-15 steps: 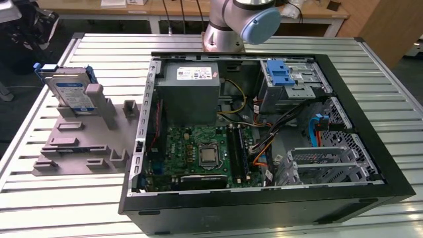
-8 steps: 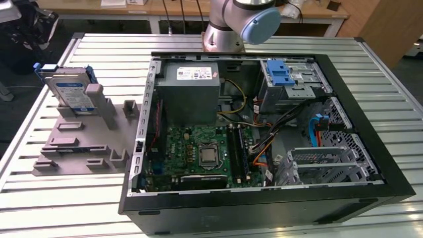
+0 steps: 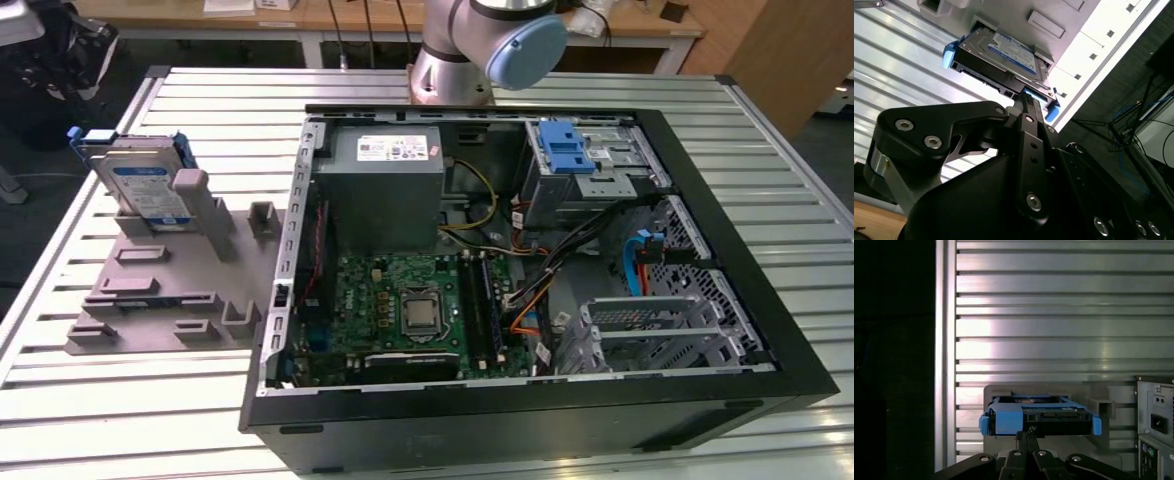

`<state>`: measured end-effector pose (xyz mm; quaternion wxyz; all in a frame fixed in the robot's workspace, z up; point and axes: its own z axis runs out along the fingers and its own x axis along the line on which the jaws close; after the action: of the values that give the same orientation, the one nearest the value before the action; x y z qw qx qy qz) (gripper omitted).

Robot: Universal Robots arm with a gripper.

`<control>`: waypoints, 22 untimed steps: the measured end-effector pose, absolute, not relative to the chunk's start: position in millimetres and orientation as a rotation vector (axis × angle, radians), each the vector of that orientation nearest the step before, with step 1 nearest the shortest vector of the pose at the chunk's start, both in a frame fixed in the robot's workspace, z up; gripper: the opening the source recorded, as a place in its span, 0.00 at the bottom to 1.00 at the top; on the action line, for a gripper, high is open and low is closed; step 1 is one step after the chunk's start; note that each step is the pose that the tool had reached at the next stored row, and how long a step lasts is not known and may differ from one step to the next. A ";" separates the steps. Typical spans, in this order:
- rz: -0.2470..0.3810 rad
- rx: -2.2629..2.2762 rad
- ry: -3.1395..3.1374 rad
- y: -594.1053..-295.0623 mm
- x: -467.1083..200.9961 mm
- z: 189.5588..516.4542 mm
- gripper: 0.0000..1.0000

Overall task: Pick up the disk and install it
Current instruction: 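Pick up the disk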

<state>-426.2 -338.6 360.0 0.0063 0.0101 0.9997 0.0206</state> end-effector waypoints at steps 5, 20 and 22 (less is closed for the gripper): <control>0.064 0.023 3.128 -338.6 -426.3 360.0 0.11; 0.065 -0.037 3.129 -338.6 -426.3 360.0 0.11; 0.065 -0.052 3.129 -338.6 -426.3 360.0 0.11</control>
<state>-426.3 -338.6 360.0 0.0058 -0.0166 0.9996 0.0207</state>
